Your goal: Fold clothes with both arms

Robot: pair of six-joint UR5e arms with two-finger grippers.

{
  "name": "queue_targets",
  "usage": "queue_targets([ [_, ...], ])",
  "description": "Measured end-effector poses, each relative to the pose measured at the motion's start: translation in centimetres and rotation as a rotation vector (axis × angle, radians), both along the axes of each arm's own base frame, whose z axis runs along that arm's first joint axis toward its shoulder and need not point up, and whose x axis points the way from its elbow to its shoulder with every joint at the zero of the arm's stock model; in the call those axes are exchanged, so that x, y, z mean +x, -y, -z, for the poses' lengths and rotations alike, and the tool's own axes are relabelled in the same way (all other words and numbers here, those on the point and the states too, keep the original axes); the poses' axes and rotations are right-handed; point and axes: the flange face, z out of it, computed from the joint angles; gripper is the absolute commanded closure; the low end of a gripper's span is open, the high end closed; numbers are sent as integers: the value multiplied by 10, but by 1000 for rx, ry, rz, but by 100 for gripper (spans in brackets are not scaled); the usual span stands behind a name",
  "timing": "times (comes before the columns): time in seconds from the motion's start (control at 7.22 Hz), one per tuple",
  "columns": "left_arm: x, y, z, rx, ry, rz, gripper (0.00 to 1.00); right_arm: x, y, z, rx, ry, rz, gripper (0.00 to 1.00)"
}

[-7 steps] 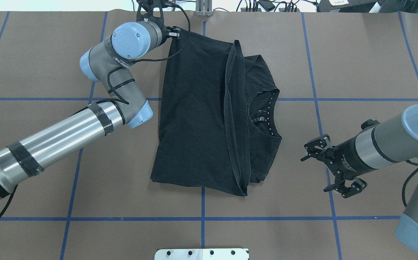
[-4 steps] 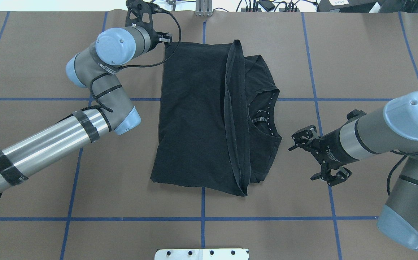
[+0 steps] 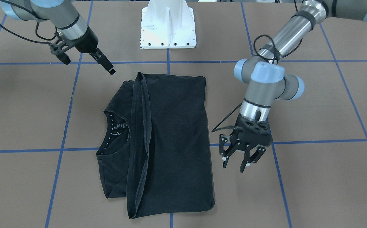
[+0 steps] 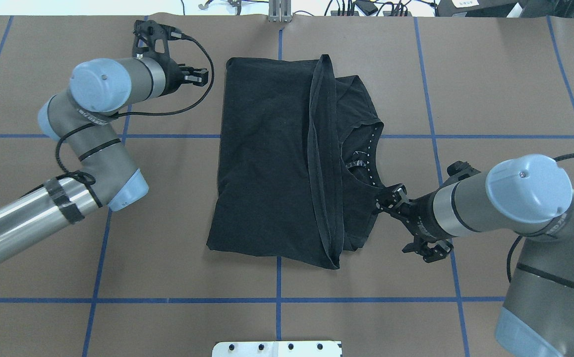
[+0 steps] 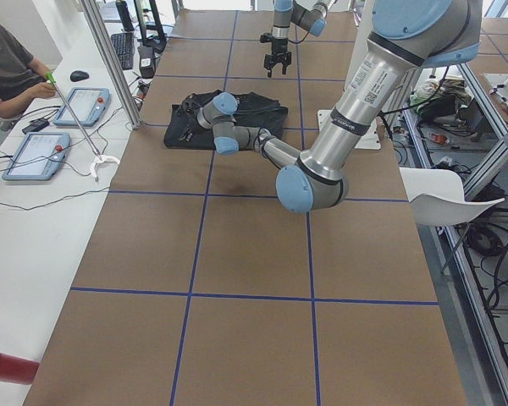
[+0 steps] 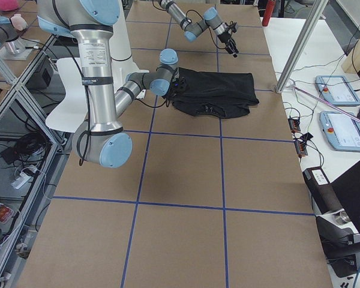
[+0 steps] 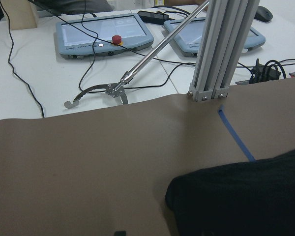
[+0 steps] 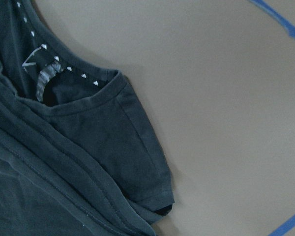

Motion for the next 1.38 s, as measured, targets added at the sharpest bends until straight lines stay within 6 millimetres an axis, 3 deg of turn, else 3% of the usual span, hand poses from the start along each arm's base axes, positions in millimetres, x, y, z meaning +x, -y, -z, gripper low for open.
queue_targets([
  [0.14,-22,-27,-10,-34,-51,-23,39,-22,-13,7,54,-10,-24,0],
  [0.42,-41,-52,-18,-80,-101,-36,39,-64,-29,29,118,-44,-54,0],
  [0.69,-43,-56,-27,-99,-103,-38,38,-97,-34,59,251,-160,39,0],
  [0.97,-42,-57,-32,-113,-102,-37,38,-116,-44,60,491,-294,273,23],
  [1.38,-38,-59,-37,-139,-113,-33,38,-133,-41,51,845,-403,628,23],
])
